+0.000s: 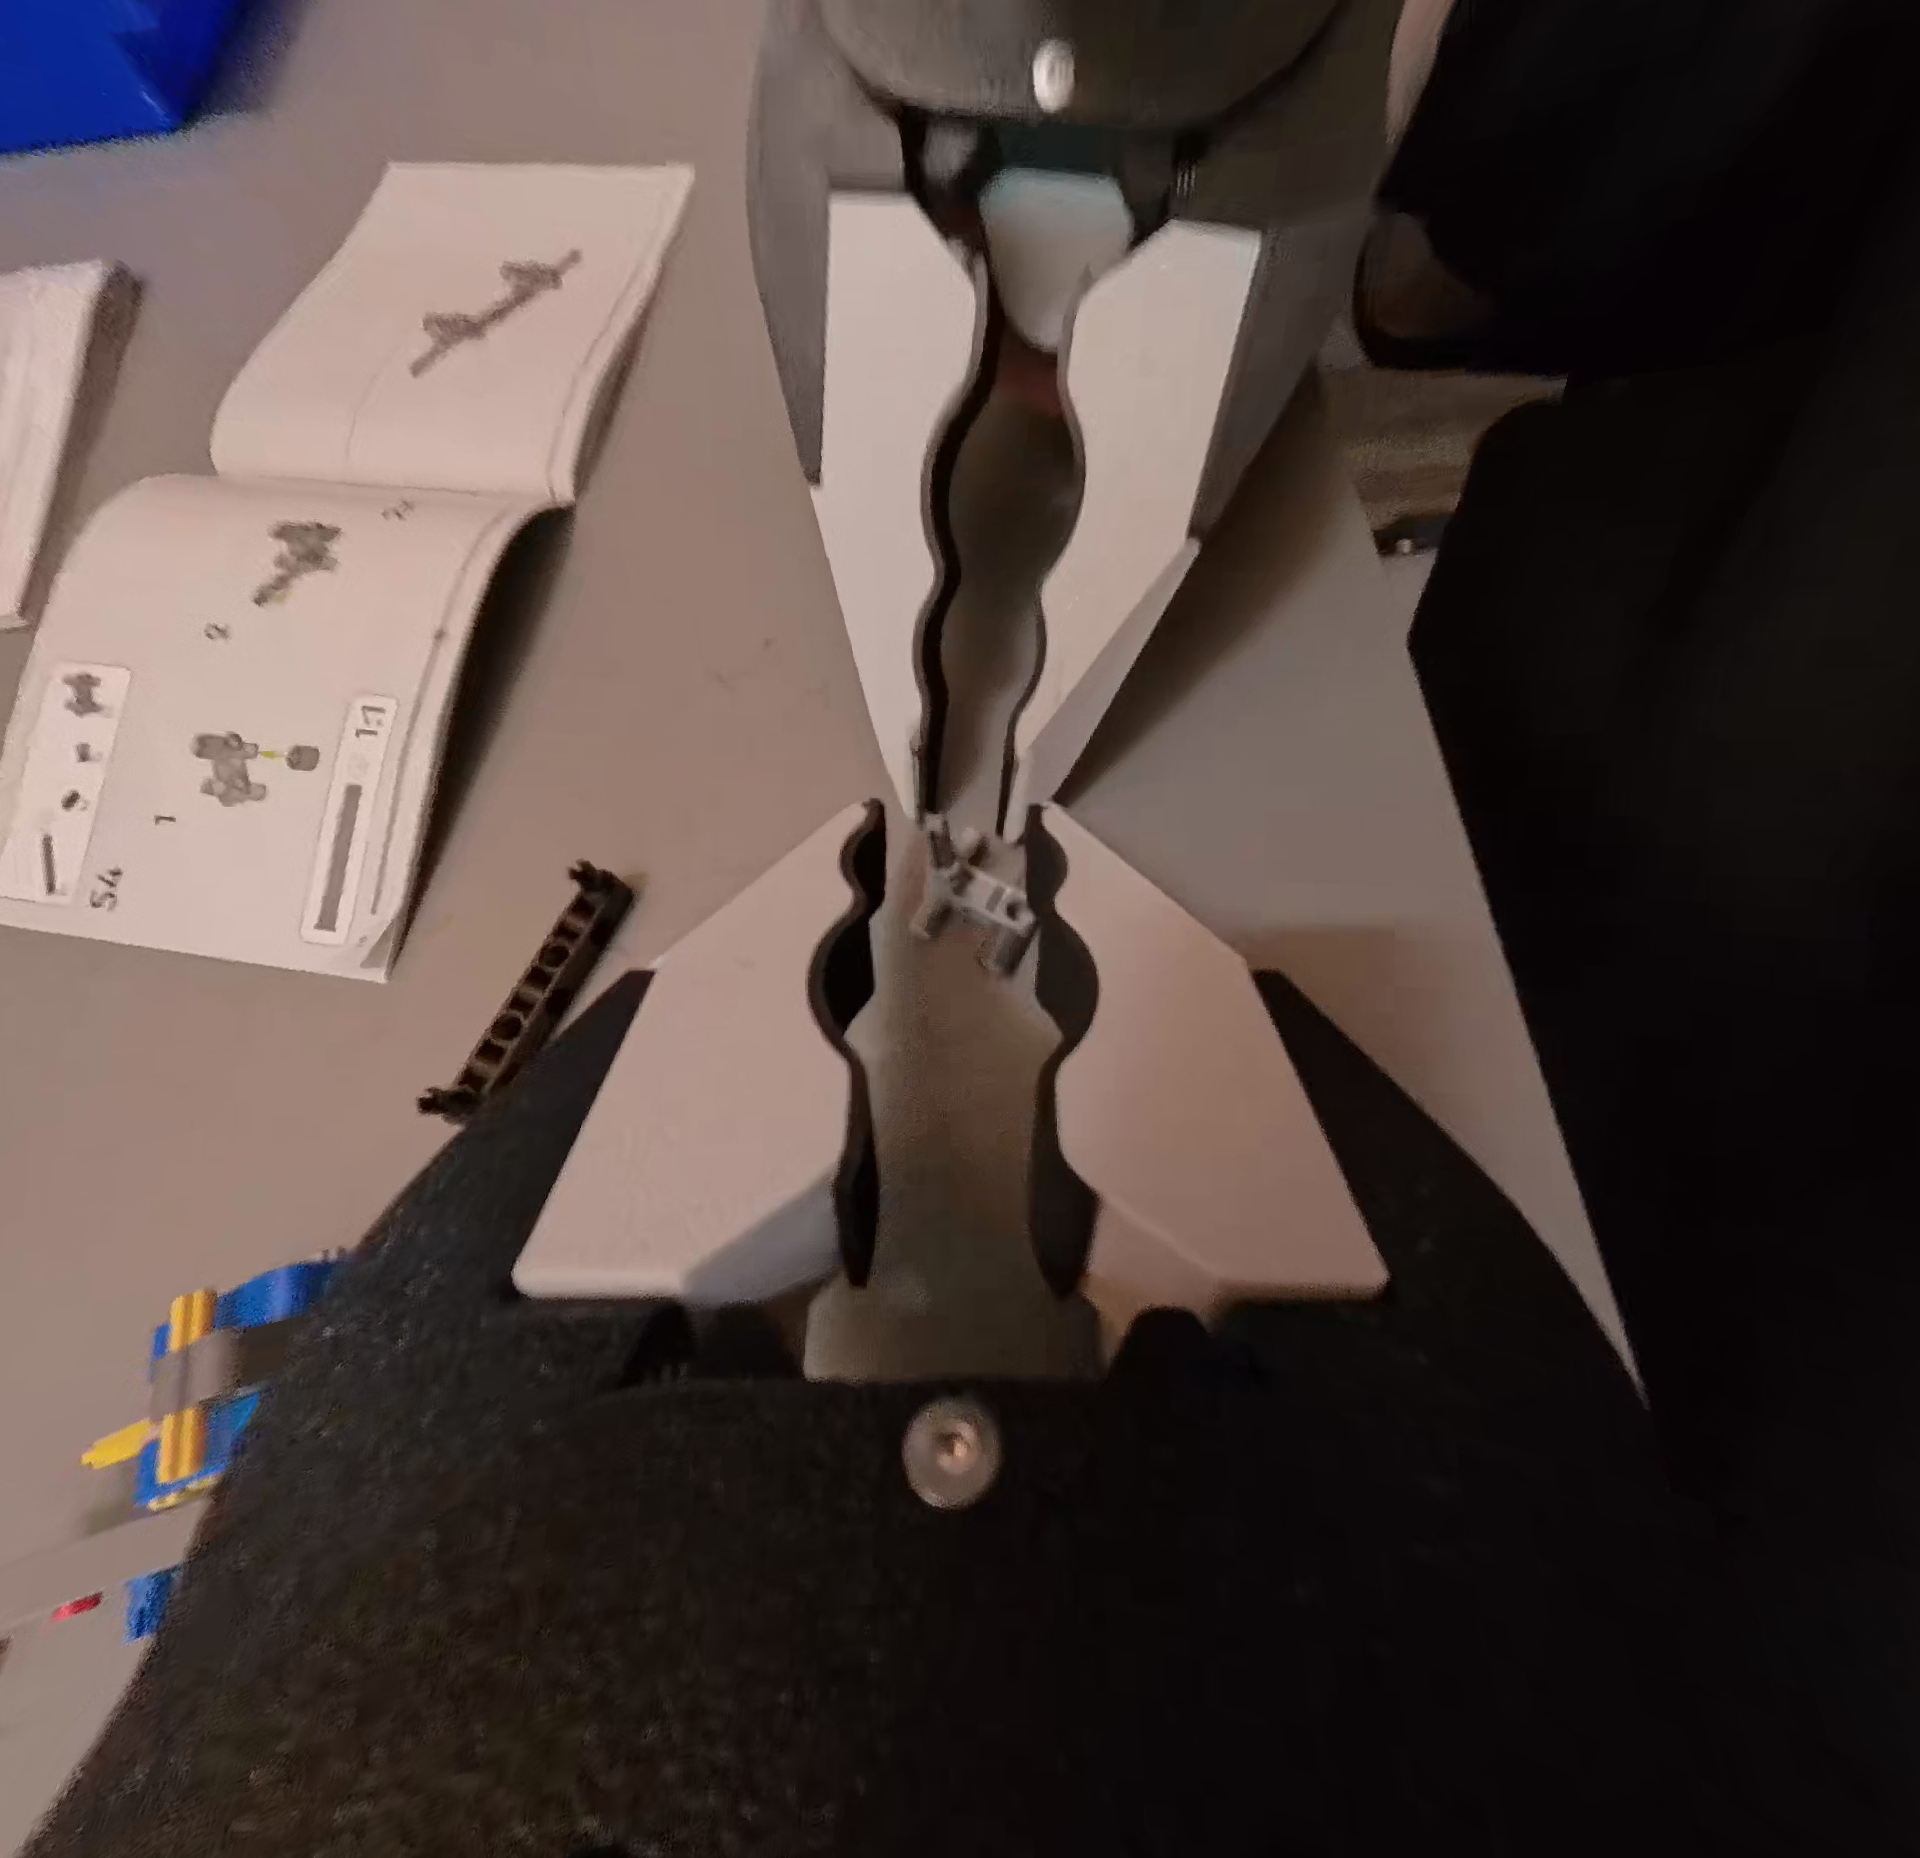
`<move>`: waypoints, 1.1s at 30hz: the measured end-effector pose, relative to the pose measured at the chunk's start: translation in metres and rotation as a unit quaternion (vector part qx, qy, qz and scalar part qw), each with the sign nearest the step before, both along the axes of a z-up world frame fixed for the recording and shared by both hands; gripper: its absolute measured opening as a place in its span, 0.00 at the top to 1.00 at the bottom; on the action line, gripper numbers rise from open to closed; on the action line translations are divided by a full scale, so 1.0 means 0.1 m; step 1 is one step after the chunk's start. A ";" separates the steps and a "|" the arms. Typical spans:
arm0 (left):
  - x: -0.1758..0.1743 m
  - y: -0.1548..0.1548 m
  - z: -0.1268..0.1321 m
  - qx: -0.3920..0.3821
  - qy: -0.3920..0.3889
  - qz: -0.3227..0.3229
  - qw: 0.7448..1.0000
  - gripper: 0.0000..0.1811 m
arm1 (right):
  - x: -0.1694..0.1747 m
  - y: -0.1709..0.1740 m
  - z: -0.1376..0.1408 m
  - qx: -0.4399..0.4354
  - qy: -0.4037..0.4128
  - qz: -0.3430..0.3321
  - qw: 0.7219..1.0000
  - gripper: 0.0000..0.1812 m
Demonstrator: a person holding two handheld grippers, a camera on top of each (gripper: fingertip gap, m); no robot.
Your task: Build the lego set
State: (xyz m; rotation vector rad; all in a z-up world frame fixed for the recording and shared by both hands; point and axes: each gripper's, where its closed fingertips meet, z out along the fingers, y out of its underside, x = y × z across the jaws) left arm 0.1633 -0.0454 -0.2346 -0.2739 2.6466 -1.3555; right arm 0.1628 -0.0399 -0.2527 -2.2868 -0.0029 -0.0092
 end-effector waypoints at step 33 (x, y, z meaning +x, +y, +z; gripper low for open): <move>-0.10 0.33 -0.21 0.050 0.066 0.189 0.978 0.81 | -0.11 0.14 0.00 -0.001 0.001 -0.057 0.998 0.94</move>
